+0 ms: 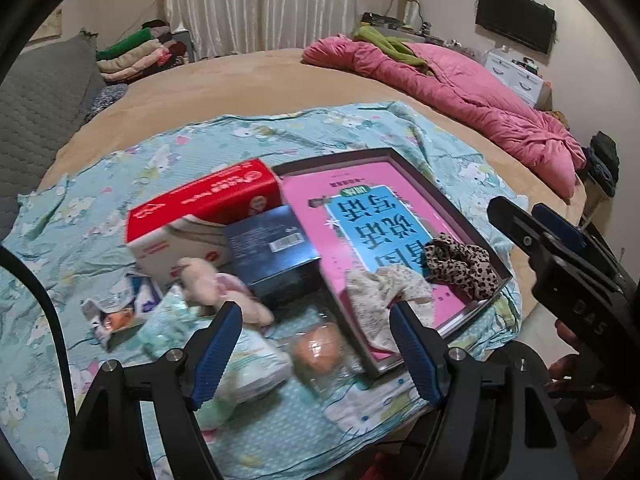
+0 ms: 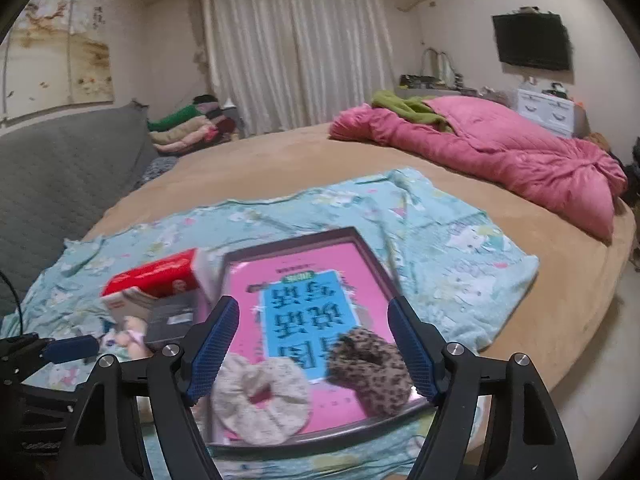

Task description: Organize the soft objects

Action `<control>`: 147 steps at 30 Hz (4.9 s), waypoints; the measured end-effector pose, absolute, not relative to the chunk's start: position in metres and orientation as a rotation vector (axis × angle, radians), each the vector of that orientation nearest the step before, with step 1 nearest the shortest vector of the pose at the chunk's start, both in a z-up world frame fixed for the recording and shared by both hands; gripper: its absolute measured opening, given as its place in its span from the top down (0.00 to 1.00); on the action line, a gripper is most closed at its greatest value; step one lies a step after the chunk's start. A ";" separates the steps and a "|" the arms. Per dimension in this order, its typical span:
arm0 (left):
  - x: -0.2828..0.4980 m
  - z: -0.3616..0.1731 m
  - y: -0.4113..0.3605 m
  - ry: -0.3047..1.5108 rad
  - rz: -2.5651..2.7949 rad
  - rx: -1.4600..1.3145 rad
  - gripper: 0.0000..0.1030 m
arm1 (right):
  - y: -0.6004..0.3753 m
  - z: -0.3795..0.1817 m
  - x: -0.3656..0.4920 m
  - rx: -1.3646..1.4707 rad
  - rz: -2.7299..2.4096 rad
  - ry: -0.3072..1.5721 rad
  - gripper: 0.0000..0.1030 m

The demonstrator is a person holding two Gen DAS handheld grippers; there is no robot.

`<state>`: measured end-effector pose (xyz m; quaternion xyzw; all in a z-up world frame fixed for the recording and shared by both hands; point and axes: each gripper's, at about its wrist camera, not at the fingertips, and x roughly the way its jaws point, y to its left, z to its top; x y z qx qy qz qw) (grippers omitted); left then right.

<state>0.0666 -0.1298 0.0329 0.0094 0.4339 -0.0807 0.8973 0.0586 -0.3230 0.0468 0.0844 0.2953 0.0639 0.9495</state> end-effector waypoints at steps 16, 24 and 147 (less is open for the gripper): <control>0.043 0.054 -0.057 0.849 -0.042 -0.020 0.26 | -0.260 0.080 0.038 0.101 0.288 0.580 0.23; 0.037 0.050 -0.030 0.853 0.005 -0.039 0.26 | -0.231 0.083 0.035 0.060 0.362 0.582 0.23; 0.066 0.002 0.113 0.720 -0.066 -0.399 0.72 | -0.156 0.012 0.058 0.077 0.727 0.759 0.53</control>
